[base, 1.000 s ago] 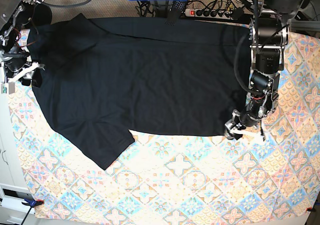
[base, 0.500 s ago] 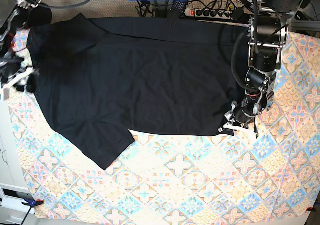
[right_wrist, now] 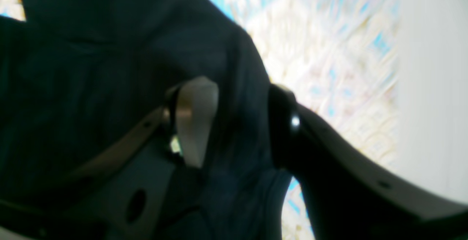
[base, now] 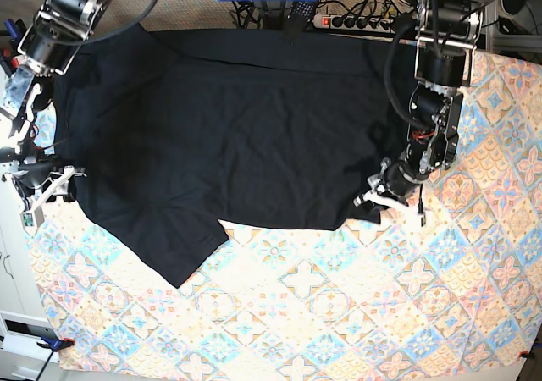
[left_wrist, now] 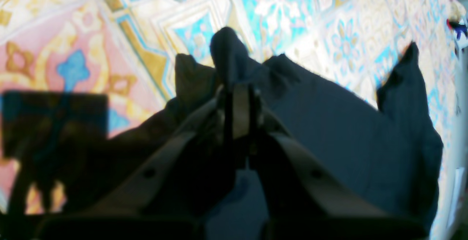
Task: Fold the T-shirt properly
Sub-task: 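Grasp the shirt's side edges near the sleeves with both grippers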
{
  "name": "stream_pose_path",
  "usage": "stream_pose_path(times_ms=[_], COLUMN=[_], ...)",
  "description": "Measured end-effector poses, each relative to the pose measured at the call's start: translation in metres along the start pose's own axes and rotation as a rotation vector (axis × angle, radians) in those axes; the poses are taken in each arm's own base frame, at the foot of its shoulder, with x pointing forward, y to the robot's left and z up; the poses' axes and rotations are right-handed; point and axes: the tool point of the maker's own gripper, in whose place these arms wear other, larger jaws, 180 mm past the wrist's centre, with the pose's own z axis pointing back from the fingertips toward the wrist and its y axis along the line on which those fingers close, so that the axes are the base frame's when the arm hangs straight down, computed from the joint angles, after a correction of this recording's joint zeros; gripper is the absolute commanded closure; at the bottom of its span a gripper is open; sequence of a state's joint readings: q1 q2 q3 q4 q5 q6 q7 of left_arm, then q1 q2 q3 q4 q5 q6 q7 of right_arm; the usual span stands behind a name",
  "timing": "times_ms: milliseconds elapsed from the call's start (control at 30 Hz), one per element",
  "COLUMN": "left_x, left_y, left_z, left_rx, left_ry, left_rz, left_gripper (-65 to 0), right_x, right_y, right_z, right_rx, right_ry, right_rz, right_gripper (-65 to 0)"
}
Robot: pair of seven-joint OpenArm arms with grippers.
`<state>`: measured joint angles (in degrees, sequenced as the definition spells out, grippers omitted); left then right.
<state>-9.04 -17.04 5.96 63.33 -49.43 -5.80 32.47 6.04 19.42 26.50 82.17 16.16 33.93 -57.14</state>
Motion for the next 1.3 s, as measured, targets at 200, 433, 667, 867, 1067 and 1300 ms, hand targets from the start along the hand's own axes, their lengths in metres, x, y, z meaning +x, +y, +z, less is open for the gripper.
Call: stream_pose_path(times_ms=[200, 433, 667, 867, 1067, 1300], left_x=[0.007, 0.009, 0.007, 0.008, 0.009, 0.008], left_y=[0.008, 0.025, 0.027, 0.023, 0.024, 0.024], left_z=[0.017, 0.026, 0.032, 0.036, 0.036, 0.036], left_rx=[0.003, 0.033, 0.036, 0.026, 0.028, 0.028], left_ry=[-0.049, -0.043, -0.047, -0.054, -0.055, -0.054], left_rz=[0.029, 0.078, 0.074, 0.063, 0.062, 0.062], left_gripper=[0.0, 0.0, 0.0, 0.0, 0.0, 0.0], right_x=[0.020, 0.067, 0.056, 0.051, 0.051, 0.010], right_y=[-0.018, 0.012, 0.011, 0.008, 0.018, 0.011], right_z=[-0.015, -0.040, -0.054, -0.066, -0.084, -0.101], right_rx=[0.005, 0.102, 0.111, 0.064, 0.121, 0.132], right_ry=[0.028, -0.036, 0.021, 0.108, 0.069, 0.115], right_rz=[0.017, 0.095, 0.097, 0.230, 0.167, 0.056], right_gripper=[-26.7, -26.7, -30.5, -38.2, -38.2, -38.2])
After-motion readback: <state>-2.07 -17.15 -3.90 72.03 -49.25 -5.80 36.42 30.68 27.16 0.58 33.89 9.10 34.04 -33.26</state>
